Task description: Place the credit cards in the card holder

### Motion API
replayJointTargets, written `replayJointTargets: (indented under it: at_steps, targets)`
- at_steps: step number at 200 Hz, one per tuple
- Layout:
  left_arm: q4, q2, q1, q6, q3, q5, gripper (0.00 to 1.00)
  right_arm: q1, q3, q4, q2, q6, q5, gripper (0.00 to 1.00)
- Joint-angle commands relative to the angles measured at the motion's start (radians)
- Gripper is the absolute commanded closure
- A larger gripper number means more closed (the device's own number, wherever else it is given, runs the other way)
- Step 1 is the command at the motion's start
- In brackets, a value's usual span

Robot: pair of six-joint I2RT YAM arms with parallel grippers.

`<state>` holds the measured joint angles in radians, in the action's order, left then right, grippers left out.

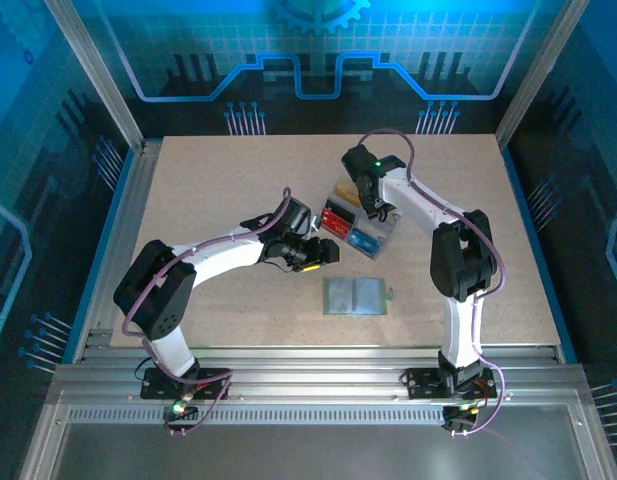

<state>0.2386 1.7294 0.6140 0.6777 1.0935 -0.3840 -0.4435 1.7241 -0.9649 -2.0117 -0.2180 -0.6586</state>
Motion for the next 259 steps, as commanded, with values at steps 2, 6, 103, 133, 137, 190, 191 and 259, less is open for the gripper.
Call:
replayJointTargets:
  at_steps: [2,6,103,133,137,190,191,259]
  targets:
    - [0.014,0.015,-0.011,-0.010,0.023,-0.026,0.33,0.017,0.036,-0.013,0.014,0.012,-0.040,0.40]
    - [0.014,0.017,-0.011,-0.010,0.023,-0.027,0.33,0.017,0.037,-0.013,0.014,0.012,-0.041,0.41]
    - [0.011,0.025,-0.012,-0.007,0.022,-0.030,0.33,0.017,0.055,-0.024,0.016,0.029,-0.021,0.56]
    - [0.011,0.024,-0.012,-0.007,0.019,-0.030,0.33,0.017,0.057,-0.028,0.017,0.029,-0.013,0.60]
    - [0.011,0.024,-0.011,-0.007,0.020,-0.030,0.33,0.017,0.058,-0.028,0.018,0.030,-0.015,0.60]
    - [0.009,0.021,-0.014,-0.009,0.016,-0.030,0.33,0.008,0.059,-0.039,0.022,0.032,-0.009,0.73]
    - [0.010,0.021,-0.014,-0.009,0.016,-0.030,0.33,0.009,0.060,-0.040,0.022,0.032,-0.010,0.73]
    - [0.007,0.017,-0.015,-0.010,0.008,-0.030,0.33,-0.013,0.063,-0.060,0.022,0.037,-0.009,0.86]
